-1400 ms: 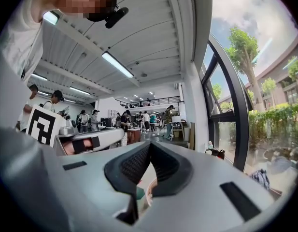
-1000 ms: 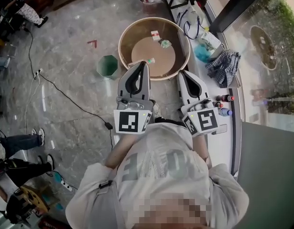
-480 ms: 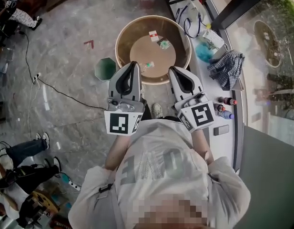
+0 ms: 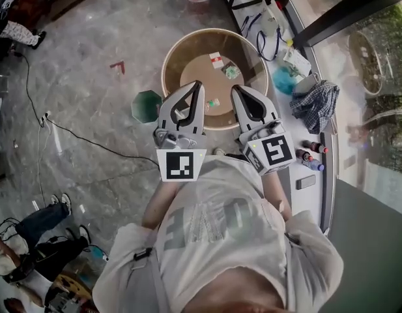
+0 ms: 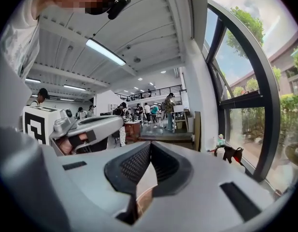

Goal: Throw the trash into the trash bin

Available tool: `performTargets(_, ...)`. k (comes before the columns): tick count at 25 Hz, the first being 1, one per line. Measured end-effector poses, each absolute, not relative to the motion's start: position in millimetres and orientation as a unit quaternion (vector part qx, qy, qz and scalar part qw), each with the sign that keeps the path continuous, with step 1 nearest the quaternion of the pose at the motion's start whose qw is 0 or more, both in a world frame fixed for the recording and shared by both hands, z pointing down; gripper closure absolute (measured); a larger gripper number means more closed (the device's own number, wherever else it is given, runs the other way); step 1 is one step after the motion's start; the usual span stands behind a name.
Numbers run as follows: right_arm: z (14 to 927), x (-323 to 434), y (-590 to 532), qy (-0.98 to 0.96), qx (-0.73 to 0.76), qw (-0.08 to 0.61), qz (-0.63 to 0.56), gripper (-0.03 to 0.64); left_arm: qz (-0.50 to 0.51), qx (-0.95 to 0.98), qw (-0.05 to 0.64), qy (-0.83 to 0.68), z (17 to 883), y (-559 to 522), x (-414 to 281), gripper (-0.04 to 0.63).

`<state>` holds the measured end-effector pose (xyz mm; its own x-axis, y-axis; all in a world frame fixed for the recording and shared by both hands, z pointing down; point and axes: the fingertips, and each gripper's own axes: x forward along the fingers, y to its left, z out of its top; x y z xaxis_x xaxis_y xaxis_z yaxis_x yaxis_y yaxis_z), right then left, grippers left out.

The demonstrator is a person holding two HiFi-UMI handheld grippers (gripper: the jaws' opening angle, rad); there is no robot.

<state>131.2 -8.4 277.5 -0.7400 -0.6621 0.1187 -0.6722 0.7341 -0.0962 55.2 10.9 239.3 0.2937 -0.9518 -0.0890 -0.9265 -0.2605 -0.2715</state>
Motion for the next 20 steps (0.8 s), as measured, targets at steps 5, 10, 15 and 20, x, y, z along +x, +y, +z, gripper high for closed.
performTargets(5,295.5,110.2,-46.7,-0.92,0.379,0.068,0.076,0.603,-0.056,-0.801,0.1,0.588,256.9,-23.3,19.3,0.584)
performTargets(10,306.8,117.7,-70.1,-0.91,0.398,0.061,0.099,0.603,-0.034,-0.803,0.062,0.591,269.8,-55.1,12.1,0.584)
performTargets(15,315.0,139.6,-90.1,-0.92,0.374,0.053,0.106,0.603,-0.01,-0.783,0.034,0.621,278.5,-86.7,27.7,0.584)
performTargets(20,324.1,160.1,-100.2,-0.949,0.296,0.049,0.099,0.603,0.001,-0.761,0.02,0.649,278.9,-100.3,41.4,0.584)
